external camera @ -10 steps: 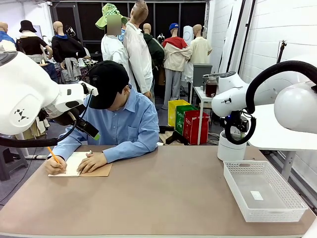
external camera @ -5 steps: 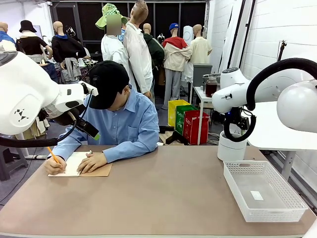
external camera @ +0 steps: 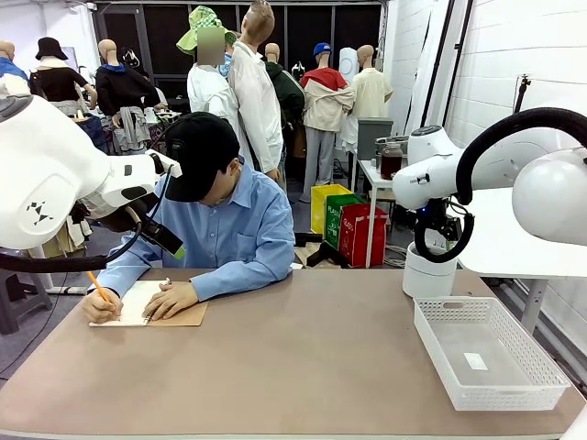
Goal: Sort the paper based on its condition.
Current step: If a person hands you a paper, place it in the Organizing basket , and if it's crumpled, put it in the Trash can.
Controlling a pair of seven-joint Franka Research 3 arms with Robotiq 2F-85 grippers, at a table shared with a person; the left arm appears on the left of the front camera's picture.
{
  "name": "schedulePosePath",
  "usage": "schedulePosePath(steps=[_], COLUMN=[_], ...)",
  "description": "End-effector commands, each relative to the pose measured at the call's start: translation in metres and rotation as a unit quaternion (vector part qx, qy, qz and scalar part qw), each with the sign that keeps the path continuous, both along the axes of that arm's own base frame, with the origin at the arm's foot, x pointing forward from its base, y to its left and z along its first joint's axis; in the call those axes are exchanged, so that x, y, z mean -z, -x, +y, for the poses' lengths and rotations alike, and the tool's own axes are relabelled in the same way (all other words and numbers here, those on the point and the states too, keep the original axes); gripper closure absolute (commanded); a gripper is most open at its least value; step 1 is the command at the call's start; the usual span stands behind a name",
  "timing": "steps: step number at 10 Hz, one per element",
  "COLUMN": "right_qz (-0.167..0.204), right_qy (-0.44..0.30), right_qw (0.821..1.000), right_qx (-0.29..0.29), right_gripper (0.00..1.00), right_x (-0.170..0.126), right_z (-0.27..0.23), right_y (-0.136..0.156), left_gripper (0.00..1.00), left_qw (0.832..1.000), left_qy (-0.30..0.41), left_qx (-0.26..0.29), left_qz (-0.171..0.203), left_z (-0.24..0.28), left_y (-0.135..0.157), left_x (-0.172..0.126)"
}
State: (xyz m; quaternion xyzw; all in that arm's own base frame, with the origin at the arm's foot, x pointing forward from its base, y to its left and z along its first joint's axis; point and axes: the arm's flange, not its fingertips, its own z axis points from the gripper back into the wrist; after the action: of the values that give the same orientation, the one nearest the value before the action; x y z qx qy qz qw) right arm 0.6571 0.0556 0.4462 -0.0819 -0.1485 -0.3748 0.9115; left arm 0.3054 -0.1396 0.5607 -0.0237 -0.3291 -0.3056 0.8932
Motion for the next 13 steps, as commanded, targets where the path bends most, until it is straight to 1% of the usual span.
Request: schedulePosePath(steps=[1,9,10,13], right_qz=[-0.002,0.0,-0.017,-0.02], right_qy=[0.004,0.0,-0.007,-0.009], right_qw=[1.0,1.0,0.999,0.992], right_qx=[-0.002,0.0,-0.032,-0.126], right_gripper=[0.0,0.0,0.0,0.0], right_x=[0.002,0.0,-0.014,-0.041], right_z=[-0.001,0.0,0.01,0.059], right_y=[-0.001,0.0,0.017,0.05], left_gripper=[0.0,0.0,0.0,0.0], left_qw=[1.0,1.0,1.0,1.0], left_qy=[0.001,0.001,0.001,0.001], left_qx=[0.0,0.0,0.0,0.0], left_qz=[0.0,0.0,0.0,0.0], left_z=[0.0,0.0,0.0,0.0], left_y=[0.0,0.0,0.0,0.0], left_x=[0.001,0.001,0.001,0.001])
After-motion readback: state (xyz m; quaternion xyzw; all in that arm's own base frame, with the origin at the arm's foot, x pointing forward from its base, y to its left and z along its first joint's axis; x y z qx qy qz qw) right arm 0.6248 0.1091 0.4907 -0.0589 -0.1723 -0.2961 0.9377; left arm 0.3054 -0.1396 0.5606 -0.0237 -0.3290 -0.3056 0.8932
